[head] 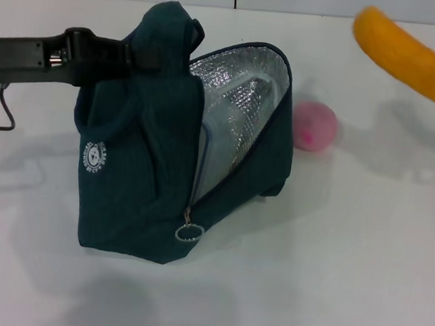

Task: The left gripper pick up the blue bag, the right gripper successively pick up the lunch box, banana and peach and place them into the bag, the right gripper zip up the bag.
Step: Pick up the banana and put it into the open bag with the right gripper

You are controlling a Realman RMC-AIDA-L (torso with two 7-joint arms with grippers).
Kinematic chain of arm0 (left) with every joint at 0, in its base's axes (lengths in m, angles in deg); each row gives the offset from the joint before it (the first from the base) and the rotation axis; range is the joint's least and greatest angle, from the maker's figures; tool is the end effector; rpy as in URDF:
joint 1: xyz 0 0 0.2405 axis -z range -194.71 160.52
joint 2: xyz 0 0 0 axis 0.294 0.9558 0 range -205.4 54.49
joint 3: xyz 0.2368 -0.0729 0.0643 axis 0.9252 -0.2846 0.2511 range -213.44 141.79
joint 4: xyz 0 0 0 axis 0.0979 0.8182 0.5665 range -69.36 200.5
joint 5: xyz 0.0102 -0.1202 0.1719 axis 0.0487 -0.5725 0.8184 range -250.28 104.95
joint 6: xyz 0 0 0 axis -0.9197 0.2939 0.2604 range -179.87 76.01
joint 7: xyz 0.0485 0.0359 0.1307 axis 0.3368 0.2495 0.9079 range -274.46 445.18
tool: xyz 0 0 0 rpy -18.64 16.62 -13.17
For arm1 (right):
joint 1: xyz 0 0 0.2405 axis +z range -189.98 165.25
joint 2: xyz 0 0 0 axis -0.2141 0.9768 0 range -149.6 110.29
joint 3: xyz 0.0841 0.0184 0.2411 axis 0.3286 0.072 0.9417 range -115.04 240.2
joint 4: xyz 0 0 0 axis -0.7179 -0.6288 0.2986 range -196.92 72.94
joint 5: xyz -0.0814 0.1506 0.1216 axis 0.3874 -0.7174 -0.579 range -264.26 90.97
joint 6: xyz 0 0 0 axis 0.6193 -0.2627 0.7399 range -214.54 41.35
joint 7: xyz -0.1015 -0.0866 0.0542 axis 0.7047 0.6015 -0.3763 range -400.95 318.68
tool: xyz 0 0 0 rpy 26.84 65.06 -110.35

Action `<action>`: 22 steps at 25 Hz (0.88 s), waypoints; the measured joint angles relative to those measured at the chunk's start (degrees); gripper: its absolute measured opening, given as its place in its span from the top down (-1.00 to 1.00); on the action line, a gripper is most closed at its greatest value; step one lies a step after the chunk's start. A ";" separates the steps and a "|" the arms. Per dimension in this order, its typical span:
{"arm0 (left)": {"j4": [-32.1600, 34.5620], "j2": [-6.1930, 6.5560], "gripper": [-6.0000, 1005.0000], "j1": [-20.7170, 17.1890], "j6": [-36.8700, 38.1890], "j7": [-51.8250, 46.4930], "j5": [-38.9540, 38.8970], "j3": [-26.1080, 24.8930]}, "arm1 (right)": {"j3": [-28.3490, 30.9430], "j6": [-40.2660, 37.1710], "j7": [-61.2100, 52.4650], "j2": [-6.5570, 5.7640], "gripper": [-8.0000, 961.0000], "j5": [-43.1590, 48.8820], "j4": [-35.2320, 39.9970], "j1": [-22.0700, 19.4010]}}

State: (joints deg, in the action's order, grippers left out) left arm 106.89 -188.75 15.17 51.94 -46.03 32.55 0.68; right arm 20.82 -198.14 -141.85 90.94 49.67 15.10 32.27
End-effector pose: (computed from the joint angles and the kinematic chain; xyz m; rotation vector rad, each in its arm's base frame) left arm -0.2310 0.3361 0.0690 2.4019 1.5702 1.0370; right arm 0.1560 0.3739 0.1391 -2.8512 0.1361 -0.0992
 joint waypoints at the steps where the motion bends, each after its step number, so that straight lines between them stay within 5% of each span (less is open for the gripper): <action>1: 0.00 0.00 0.92 0.00 0.00 0.00 0.00 0.00 | -0.11 -0.97 -0.73 -0.18 -0.02 -1.46 0.21 0.61; 6: -0.02 0.09 0.92 -0.41 0.21 0.00 0.23 0.25 | -1.80 -6.00 -2.47 0.23 -0.02 -4.48 0.03 5.33; 17: -0.02 -0.21 0.92 -1.29 0.31 0.88 -1.88 -0.12 | -14.93 -7.28 -5.21 3.67 -0.02 -3.97 -0.87 12.96; 22: -0.06 -0.38 0.92 -1.29 0.89 0.96 -2.26 0.02 | -18.12 -6.33 -5.83 3.91 -0.02 -3.67 -2.93 15.44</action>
State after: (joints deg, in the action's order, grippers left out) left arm 106.84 -189.13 13.88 52.83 -45.07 30.29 0.70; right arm 2.70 -204.47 -147.67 94.84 46.00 12.17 47.71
